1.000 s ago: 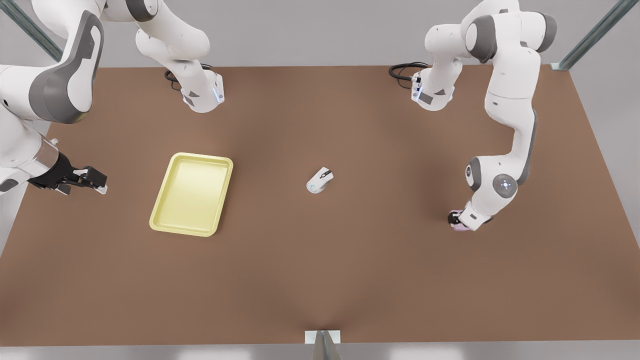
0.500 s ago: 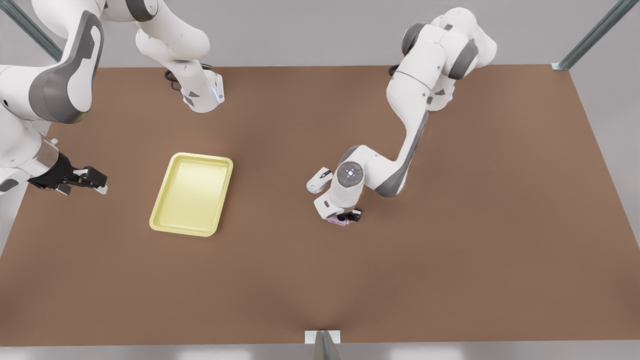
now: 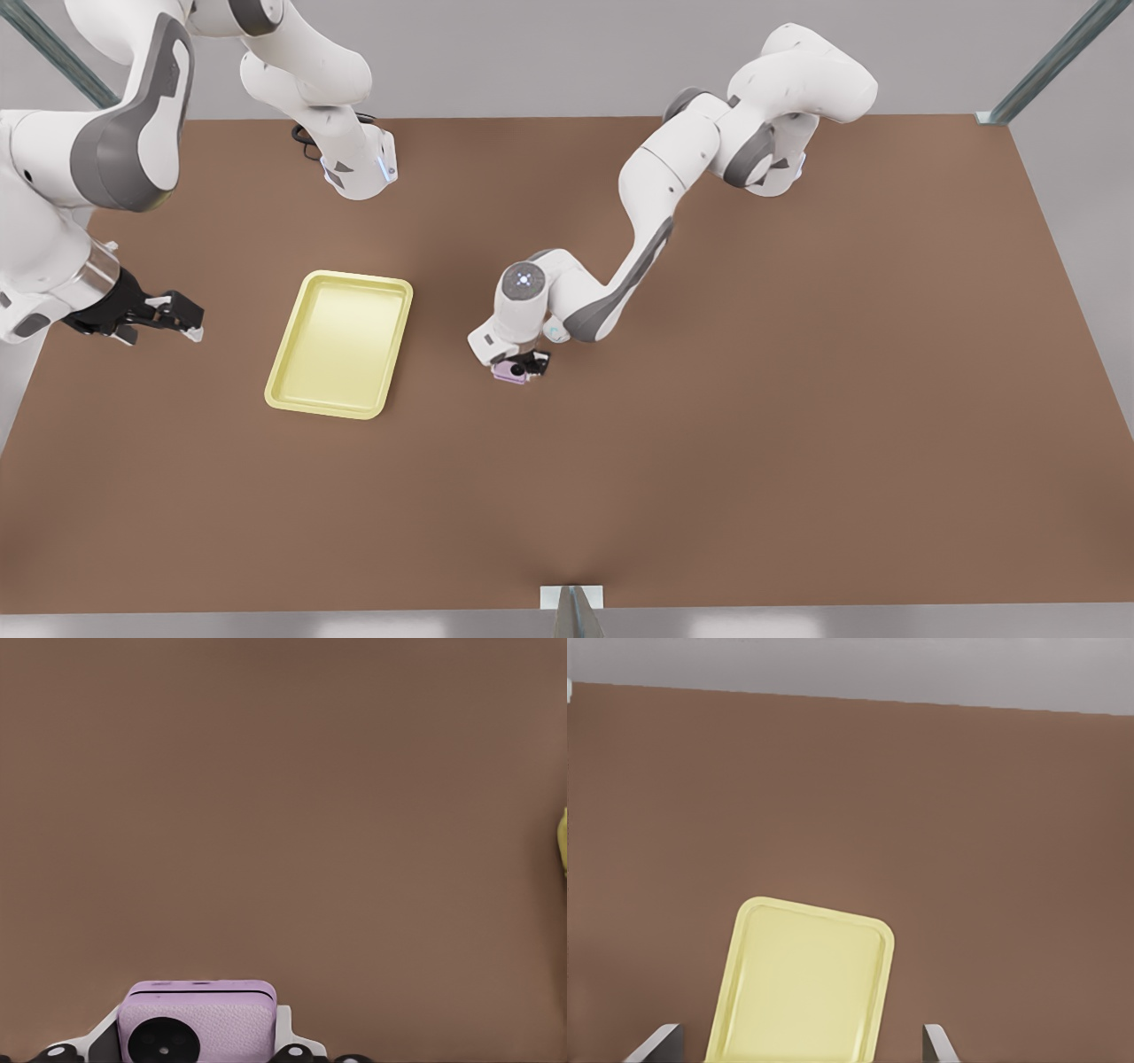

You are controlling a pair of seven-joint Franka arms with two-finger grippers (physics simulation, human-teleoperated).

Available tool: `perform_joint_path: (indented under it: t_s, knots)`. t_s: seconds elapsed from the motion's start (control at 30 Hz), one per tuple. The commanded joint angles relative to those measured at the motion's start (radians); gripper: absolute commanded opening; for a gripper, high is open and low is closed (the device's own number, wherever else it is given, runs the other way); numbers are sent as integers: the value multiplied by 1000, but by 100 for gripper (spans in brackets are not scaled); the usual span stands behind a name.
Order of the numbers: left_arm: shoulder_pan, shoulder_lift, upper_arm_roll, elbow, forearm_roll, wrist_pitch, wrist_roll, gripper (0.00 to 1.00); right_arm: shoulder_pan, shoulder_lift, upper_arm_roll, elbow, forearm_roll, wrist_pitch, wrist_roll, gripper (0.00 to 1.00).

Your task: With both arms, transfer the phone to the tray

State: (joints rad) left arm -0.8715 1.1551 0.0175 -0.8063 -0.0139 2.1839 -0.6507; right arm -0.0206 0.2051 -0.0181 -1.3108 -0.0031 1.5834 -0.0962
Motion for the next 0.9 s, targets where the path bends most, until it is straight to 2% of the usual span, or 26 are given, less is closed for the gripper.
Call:
perform_joint_path:
  t_s: [0.0, 0.27, 0.3, 0.43, 0.5, 0.57, 0.63, 0.67, 0.7, 0.73, 0.77, 0.8, 0.83, 0.87]
  knots:
    - [-3, 6, -17, 1, 3, 131, -202, 81, -5, -6, -3, 1, -1, 7, 0, 100]
    - [-29, 78, -27, 1, 5, 224, -201, 81, -6, -21, -5, 1, 0, -5, -2, 100]
    - [-29, 78, -27, -1, 5, 224, -202, 100, -5, -24, -2, 1, -1, -5, -2, 100]
    - [-27, 72, -39, -2, 3, 209, -239, 100, -13, -4, -5, -2, 0, -62, -2, 100]
    - [-14, 32, -36, -2, -1, 101, -256, 100, -12, 13, -6, -2, -3, -59, -2, 100]
    - [124, -109, -40, -16, -15, -335, -119, 100, -12, 19, -5, -15, -3, -59, -10, 100]
    - [301, -213, -24, -19, -66, -544, 86, 100, -1, 36, 0, -12, -1, -39, -10, 100]
    - [411, -270, -22, -42, -60, -598, 218, 100, -5, 51, 27, -18, 0, -40, -8, 100]
    - [483, -333, 1, -80, -60, -602, 321, 100, 2, 22, 35, -97, 2, -22, -4, 100]
    - [505, -373, 64, -80, -60, -668, 401, 100, 45, -56, 49, -249, 0, 108, 0, 100]
    - [508, -426, 133, -82, -64, -731, 488, 100, 71, -75, 50, -312, 0, 133, 1, 100]
    - [540, -514, 142, -146, -61, -756, 511, 100, 114, -67, 49, -352, -1, 176, 1, 100]
    - [585, -673, 104, -307, -52, -750, 580, 100, 160, -24, 50, -358, -1, 208, 6, 100]
    - [696, -779, -3, -375, -21, -751, 649, 100, 200, 11, 50, -360, -1, 214, 30, 100]
